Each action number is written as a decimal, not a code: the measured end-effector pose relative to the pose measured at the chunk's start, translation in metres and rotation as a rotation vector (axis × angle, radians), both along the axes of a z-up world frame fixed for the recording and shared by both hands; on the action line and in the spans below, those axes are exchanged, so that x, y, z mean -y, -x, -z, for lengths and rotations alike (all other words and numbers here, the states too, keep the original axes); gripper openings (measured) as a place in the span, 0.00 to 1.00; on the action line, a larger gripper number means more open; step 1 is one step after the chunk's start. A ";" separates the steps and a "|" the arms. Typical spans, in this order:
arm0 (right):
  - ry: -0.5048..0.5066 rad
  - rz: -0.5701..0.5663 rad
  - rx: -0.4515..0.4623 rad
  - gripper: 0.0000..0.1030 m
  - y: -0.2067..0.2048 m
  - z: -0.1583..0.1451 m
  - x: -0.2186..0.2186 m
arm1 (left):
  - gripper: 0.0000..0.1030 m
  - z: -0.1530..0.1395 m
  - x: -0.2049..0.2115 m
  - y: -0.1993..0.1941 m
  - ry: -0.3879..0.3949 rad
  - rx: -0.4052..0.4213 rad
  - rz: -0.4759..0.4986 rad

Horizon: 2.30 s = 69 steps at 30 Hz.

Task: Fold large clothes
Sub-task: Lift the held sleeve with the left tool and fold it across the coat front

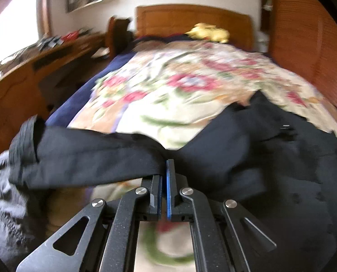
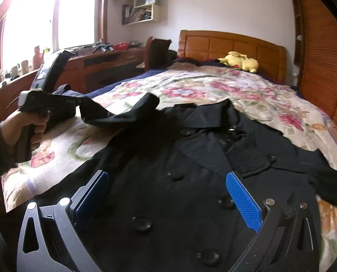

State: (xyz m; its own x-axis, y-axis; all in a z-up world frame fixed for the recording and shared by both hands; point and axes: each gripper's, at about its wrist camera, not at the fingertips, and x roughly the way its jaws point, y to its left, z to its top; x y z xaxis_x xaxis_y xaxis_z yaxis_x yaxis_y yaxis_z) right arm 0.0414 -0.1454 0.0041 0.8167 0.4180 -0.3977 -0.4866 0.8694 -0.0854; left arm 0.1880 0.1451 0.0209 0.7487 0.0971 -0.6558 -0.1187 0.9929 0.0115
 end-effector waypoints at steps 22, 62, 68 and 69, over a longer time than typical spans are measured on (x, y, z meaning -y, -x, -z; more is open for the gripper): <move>0.003 0.067 0.011 1.00 0.010 0.001 0.026 | 0.27 -0.017 0.117 0.084 -0.014 0.017 0.262; 0.081 0.048 0.008 1.00 0.016 0.007 0.023 | 0.73 0.078 -0.042 0.076 0.144 -0.194 -0.054; 0.084 0.045 0.000 1.00 0.016 0.007 0.024 | 0.46 0.079 -0.035 0.073 0.115 -0.210 -0.007; 0.083 0.045 0.001 1.00 0.016 0.007 0.024 | 0.40 0.079 -0.032 0.073 0.109 -0.213 0.003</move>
